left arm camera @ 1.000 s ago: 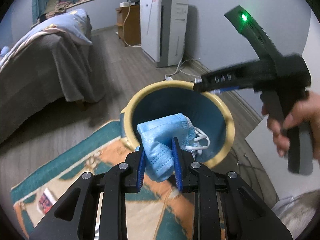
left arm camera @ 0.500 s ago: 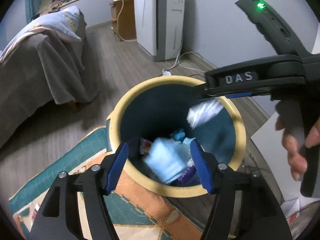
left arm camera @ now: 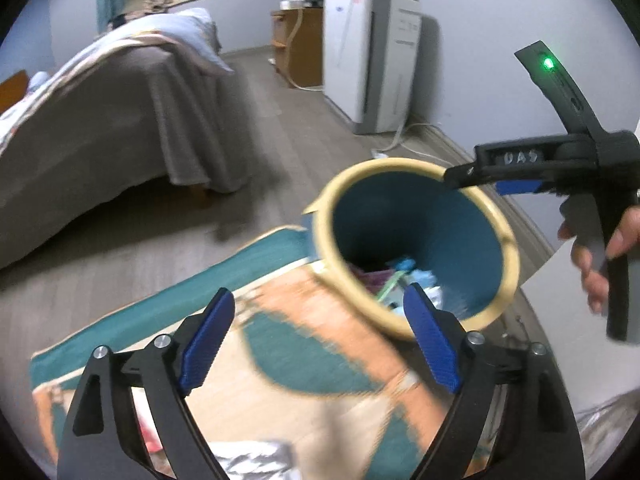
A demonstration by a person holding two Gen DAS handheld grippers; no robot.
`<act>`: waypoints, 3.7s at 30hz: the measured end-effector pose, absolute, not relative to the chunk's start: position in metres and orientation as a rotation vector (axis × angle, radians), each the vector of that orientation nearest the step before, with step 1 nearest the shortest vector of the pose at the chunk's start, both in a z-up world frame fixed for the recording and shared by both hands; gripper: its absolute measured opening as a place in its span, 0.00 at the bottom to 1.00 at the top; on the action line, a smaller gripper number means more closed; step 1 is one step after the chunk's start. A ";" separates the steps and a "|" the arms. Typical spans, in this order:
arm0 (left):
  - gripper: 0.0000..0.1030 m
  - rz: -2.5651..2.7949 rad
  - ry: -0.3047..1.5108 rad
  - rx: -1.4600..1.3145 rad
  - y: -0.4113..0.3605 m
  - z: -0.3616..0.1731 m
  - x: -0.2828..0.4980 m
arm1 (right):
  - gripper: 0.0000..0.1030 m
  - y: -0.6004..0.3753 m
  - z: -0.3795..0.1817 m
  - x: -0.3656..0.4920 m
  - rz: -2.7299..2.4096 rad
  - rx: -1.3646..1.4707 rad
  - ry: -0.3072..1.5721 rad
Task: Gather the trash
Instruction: 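Move back to the rug and grasp the foil blister tray with the right tool, then grasp the red-and-white wrapper with the left tool while the right tool holds the foil tray, then carry the wrapper and foil tray over the wastebasket with both tools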
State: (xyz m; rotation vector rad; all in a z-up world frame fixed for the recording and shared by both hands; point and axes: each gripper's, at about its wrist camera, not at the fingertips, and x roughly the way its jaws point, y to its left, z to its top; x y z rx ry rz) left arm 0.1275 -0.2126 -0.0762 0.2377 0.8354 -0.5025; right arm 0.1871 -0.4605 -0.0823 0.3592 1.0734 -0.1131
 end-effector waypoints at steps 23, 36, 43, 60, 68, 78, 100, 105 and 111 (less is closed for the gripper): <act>0.85 -0.148 0.898 0.117 0.008 -0.073 0.083 | 0.93 -0.233 -0.119 0.170 0.385 -0.155 1.182; 0.85 -0.122 0.909 0.047 0.041 -0.081 0.089 | 0.94 -0.139 -0.176 0.123 0.610 -0.442 1.280; 0.85 -0.133 0.943 0.030 0.042 -0.092 0.099 | 0.94 -0.128 -0.194 0.124 0.585 -0.516 1.288; 0.53 -0.156 1.100 0.050 0.000 -0.150 0.147 | 0.67 -0.160 -0.174 0.168 0.558 -0.346 1.299; 0.27 -0.130 1.119 0.082 -0.011 -0.161 0.154 | 0.67 -0.174 -0.174 0.167 0.560 -0.337 1.298; 0.15 -0.132 1.067 0.152 -0.021 -0.141 0.151 | 0.67 -0.195 -0.146 0.164 0.488 -0.271 1.233; 0.15 -0.419 0.873 0.200 -0.176 -0.066 0.137 | 0.67 -0.384 -0.062 0.186 0.061 0.097 1.046; 0.15 -0.476 0.863 0.266 -0.217 -0.068 0.134 | 0.67 -0.417 -0.063 0.186 -0.014 0.130 1.039; 0.15 -0.530 0.844 0.354 -0.260 -0.075 0.131 | 0.67 -0.447 -0.073 0.186 -0.081 0.165 1.042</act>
